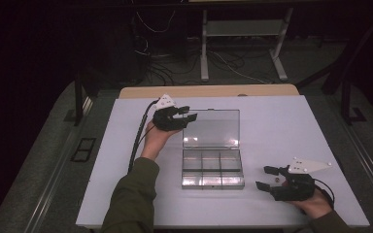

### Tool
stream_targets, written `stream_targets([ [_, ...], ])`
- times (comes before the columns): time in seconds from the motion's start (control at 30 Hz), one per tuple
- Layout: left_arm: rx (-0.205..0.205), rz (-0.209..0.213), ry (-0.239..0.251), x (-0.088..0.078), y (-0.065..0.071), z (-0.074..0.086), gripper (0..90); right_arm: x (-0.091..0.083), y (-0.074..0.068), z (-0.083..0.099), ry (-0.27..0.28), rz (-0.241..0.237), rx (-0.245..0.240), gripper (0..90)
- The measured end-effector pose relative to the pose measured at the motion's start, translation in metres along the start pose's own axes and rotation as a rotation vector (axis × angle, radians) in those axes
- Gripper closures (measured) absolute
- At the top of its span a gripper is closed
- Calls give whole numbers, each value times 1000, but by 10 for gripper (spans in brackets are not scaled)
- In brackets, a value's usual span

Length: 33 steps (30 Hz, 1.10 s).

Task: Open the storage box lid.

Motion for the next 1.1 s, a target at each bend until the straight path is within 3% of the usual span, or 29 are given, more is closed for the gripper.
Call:
stream_targets([
  [0.63, -13, -3, -58, 18, -8, 4, 402, -1, 1, 0, 1, 5, 1, 310],
  [1.1, -50, 1, -92, 30, -15, 11, 376, -2, 0, 1, 5, 6, -1, 310],
])
Point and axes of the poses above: each handheld gripper's, and its own axes: x roughly forward along the jaws, z roughly out of its underside, y roughly to its right, the point moved 1 cm from there along x, roughly forward along the jaws, and after that the axes turned 14 degrees about -y, right-handed, at the moved point
